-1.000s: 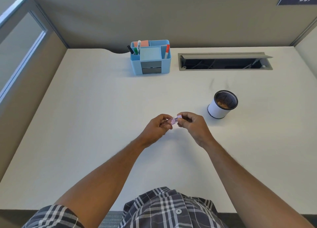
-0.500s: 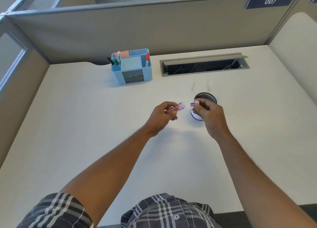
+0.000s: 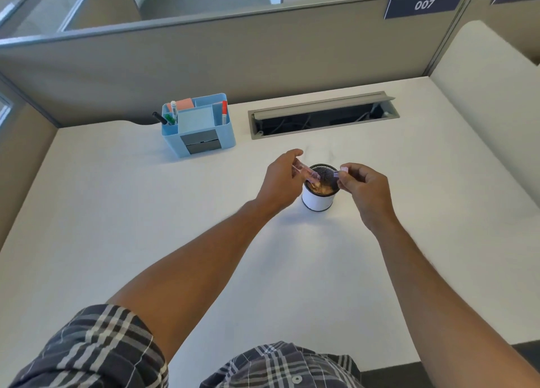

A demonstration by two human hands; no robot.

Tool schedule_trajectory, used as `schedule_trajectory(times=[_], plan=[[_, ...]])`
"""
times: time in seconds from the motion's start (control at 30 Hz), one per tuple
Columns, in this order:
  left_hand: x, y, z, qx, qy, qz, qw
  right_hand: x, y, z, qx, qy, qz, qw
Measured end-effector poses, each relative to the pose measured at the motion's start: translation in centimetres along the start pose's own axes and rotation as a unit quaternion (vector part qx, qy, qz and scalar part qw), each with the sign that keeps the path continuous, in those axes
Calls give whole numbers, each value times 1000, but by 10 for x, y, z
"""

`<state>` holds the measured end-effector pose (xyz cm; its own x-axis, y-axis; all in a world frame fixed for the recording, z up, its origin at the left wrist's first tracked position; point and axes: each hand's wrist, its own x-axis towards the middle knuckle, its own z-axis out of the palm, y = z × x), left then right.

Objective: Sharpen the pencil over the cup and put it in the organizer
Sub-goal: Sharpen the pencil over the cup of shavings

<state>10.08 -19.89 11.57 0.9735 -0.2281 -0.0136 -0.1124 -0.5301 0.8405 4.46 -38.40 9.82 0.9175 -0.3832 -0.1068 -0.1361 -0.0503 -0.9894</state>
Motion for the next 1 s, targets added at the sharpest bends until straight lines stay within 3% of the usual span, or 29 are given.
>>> schedule_trajectory(times=[0.27,0.4,0.6,0.77,1.0], plan=[[6,11,9,132,-30,117,984,12,-1,8,-141,19,-36,989],[7,8,9,111,-12,99,989,15,2,8,-141,20,-28,989],[7,-7,5,13,43,2,999,14,4,7,-106,19,-7,994],[7,-6,6,44,45,38,997,12,4,11,-120,24,-10,992],[10,-1,8,64,45,19,997,12,4,9,-122,20,-12,992]])
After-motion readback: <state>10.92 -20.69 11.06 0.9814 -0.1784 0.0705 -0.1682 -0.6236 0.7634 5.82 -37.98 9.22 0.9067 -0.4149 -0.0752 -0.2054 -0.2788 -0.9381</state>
